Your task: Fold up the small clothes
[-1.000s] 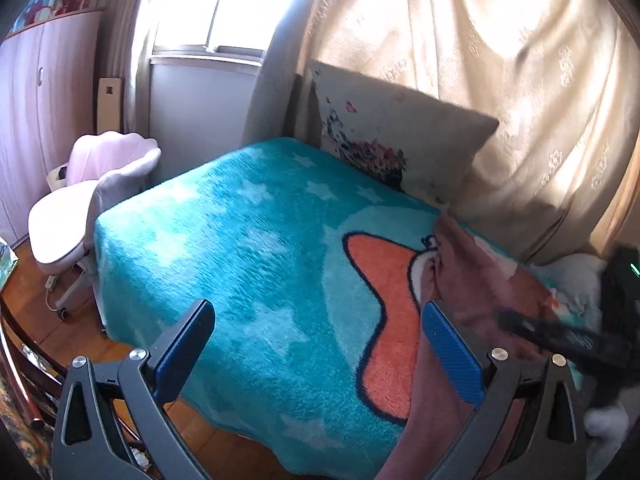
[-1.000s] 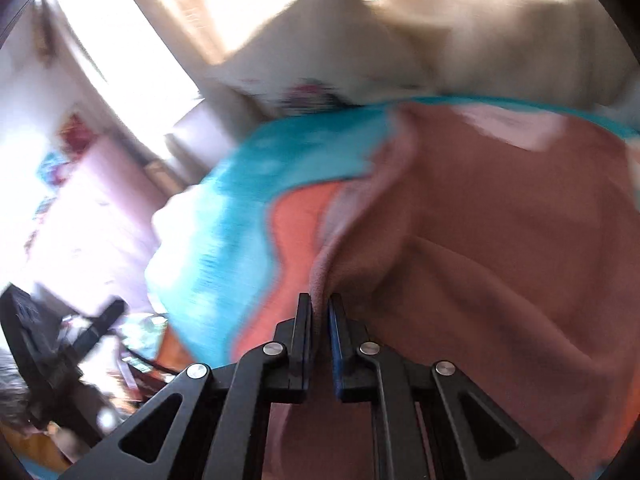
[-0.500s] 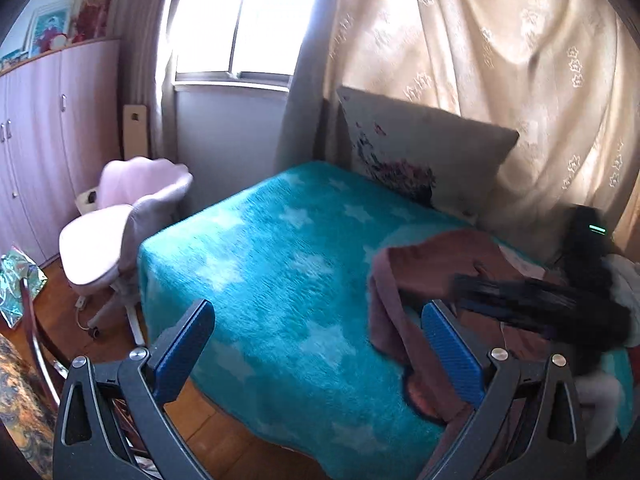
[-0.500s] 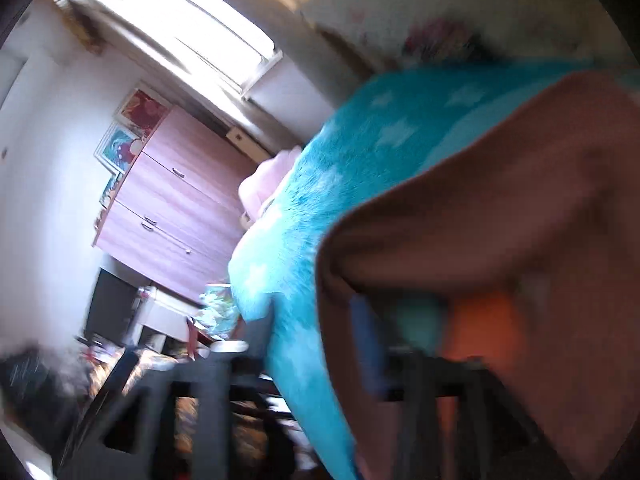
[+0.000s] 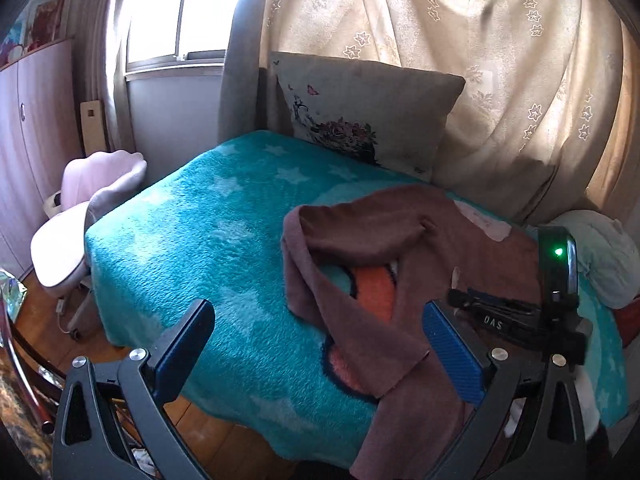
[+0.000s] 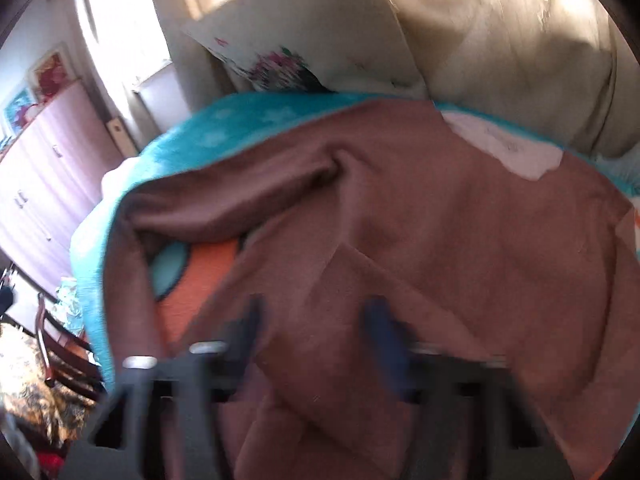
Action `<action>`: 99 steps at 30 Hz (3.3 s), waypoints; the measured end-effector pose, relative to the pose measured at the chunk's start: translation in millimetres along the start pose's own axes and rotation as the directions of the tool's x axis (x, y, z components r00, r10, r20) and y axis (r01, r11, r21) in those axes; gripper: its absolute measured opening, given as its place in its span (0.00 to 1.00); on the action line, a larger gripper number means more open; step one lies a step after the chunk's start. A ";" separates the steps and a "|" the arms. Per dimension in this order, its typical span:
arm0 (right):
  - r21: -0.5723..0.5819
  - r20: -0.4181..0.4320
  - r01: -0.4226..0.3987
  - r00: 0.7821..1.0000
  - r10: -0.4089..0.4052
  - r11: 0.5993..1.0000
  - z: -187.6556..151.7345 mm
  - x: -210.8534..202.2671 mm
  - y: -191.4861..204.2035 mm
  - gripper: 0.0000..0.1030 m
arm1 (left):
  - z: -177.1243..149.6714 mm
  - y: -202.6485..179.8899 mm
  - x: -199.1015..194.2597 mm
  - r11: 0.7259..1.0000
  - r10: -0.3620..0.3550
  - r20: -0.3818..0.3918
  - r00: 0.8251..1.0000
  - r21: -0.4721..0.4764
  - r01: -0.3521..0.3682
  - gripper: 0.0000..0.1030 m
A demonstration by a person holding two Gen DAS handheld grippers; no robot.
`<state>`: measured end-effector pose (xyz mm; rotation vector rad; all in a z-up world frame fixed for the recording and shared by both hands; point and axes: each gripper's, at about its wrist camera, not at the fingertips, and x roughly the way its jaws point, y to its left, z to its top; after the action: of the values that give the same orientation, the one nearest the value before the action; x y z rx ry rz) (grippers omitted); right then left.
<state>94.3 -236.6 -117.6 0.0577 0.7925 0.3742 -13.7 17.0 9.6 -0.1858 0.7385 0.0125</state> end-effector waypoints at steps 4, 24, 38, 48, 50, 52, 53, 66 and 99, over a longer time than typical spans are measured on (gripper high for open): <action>0.157 0.119 -0.147 0.984 0.129 0.977 -7.3 -32.5 -33.5 0.07 | 2.3 -9.5 0.3 1.000 0.019 0.006 1.000 0.011 -0.019 1.00; 0.732 0.066 0.479 0.658 -0.750 0.484 -171.7 -256.3 -298.8 0.10 | -15.4 -77.7 35.3 0.995 -0.060 -0.087 0.994 0.080 0.067 1.00; 0.366 0.239 0.165 0.935 -0.264 0.916 -138.4 -182.0 -182.0 0.81 | -26.5 -100.7 29.0 0.987 -0.088 -0.080 0.993 0.128 0.097 1.00; 0.153 0.132 0.244 0.955 -0.265 0.957 -141.1 -126.7 -189.1 0.46 | -32.9 -106.0 46.9 0.985 -0.102 -0.146 0.984 0.125 0.121 1.00; 0.135 0.115 0.237 0.961 -0.253 0.962 -139.3 -127.9 -182.1 0.09 | -32.5 -104.8 47.9 0.987 -0.080 -0.143 0.986 0.128 0.099 1.00; 0.149 0.108 0.279 0.949 -0.296 0.949 -137.1 -133.7 -182.5 0.06 | -29.7 -99.0 49.9 0.990 -0.077 -0.143 0.987 0.104 0.092 1.00; 0.166 0.115 0.318 0.934 -0.339 0.934 -138.7 -137.7 -185.8 0.06 | -27.9 -95.3 49.3 0.992 -0.075 -0.139 0.987 0.094 0.088 1.00; 0.620 -0.064 0.584 0.704 -0.707 0.525 -183.4 -233.0 -329.4 0.09 | -28.2 -51.4 51.5 0.997 -0.047 -0.130 0.990 0.055 0.055 1.00; 0.456 0.144 -0.103 0.989 0.041 0.884 -274.5 -168.1 -76.7 0.63 | -93.5 -8.7 43.0 0.961 -0.261 -0.246 0.934 0.026 0.275 0.03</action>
<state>-183.2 -391.1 -210.3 0.5576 0.7365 0.2413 -43.6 -10.0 -85.5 -0.2323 0.9492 -0.2973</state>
